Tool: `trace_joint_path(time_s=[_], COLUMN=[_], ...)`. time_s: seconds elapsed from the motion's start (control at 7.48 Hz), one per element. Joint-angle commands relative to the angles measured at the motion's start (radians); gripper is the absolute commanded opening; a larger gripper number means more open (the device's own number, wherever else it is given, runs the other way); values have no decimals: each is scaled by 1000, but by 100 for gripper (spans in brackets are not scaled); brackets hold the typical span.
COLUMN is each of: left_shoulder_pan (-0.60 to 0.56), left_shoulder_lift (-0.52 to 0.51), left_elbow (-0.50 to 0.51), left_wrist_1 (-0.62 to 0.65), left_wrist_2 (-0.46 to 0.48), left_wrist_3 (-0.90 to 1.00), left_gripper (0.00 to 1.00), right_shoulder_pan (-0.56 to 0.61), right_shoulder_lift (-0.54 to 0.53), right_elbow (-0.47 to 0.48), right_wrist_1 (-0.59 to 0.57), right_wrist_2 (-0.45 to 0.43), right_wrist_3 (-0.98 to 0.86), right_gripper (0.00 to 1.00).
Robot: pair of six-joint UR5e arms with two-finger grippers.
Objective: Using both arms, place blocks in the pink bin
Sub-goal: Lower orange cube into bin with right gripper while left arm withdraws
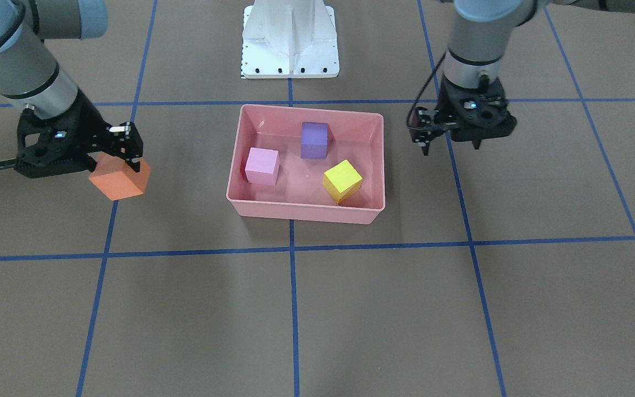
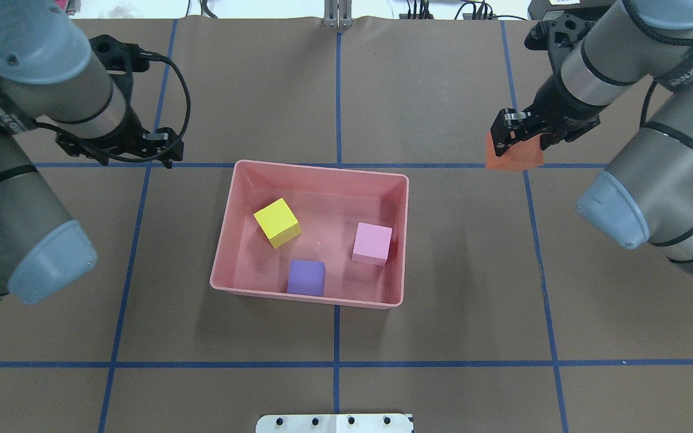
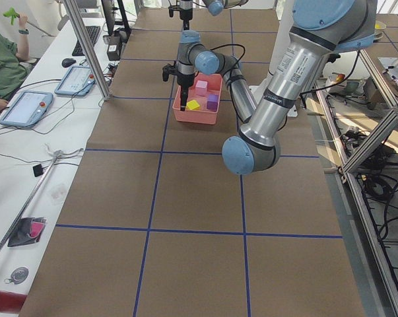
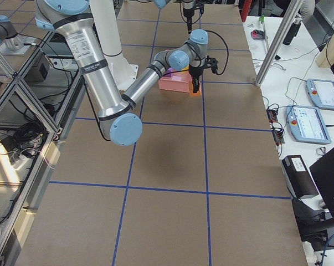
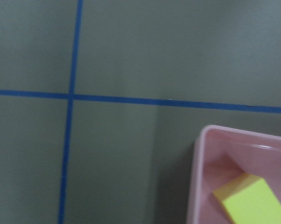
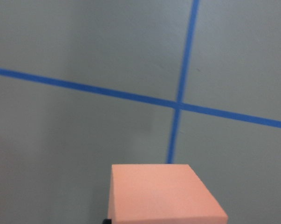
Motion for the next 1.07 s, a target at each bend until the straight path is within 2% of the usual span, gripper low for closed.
trace_joint_path(time_s=[0.0, 0.13, 0.27, 0.4, 0.67, 0.8, 0.94], left_shoulder_pan=[-167, -207, -231, -238, -256, -255, -256], left_shoulder_lift=[190, 272, 304, 318, 319, 319, 320], left_elbow=[10, 14, 48, 65, 91, 94, 88], left_wrist_1=[-111, -206, -298, -324, -326, -325, -323], left_wrist_2=[-85, -92, -96, -140, -148, -147, -147], left_wrist_3=[365, 397, 397, 397, 397, 396, 386], left_gripper=[100, 100, 100, 100, 100, 100, 100], right_shoulder_pan=[-119, -191, -248, -305, -365, -381, -381], right_shoulder_lift=[122, 147, 169, 187, 213, 228, 227], right_elbow=[-5, -12, -24, -34, -44, -54, -48], right_wrist_1=[3, 5, 5, 5, 5, 5, 3], right_wrist_2=[-65, -135, -191, -235, -289, -291, -302], right_wrist_3=[179, 219, 252, 292, 339, 364, 370], right_gripper=[0, 0, 0, 0, 3, 99, 100])
